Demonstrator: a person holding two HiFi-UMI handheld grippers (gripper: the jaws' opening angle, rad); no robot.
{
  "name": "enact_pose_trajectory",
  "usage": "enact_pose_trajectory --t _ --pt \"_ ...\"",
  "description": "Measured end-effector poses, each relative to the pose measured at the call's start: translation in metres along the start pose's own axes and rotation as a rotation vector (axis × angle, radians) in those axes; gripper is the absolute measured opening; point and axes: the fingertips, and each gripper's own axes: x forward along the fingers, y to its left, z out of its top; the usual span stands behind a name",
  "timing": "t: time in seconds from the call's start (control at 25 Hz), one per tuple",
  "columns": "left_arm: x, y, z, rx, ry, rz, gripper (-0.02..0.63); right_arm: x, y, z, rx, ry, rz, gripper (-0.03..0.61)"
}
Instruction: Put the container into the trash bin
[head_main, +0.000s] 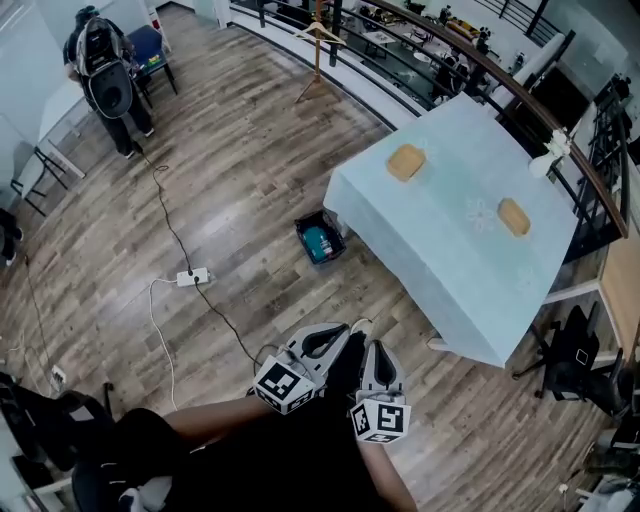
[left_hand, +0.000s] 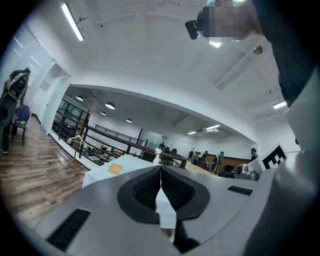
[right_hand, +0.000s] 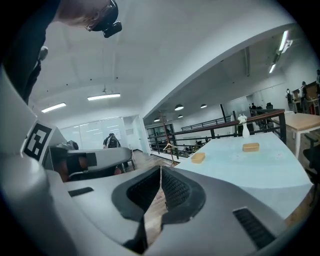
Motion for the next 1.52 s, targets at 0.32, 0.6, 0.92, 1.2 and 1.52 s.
enact_pose_trajectory --t 0.32,0.6,0.92,1.2,1.52 --pt "0.095 0.062 0.015 0.019 0.027 0.080 0.015 0.107 -0.090 0.049 0.057 -0.019 0.057 0.034" --pt "0.189 0.082 0.038 0.013 0.040 0.100 0.015 0.162 -0.143 0.080 -0.006 0.045 0.115 0.034" --pt "0.273 0.110 0.036 -0.012 0.064 0.173 0.015 0.213 -0.216 0.089 0.022 0.090 0.155 0.035" --pt "0.294 0.131 0.042 -0.035 0.059 0.283 0.015 0.247 -0.249 0.094 0.018 0.118 0.215 0.035" --pt "0.291 0.157 0.043 -0.031 0.057 0.343 0.015 0.279 -0.261 0.090 0.070 0.137 0.203 0.035"
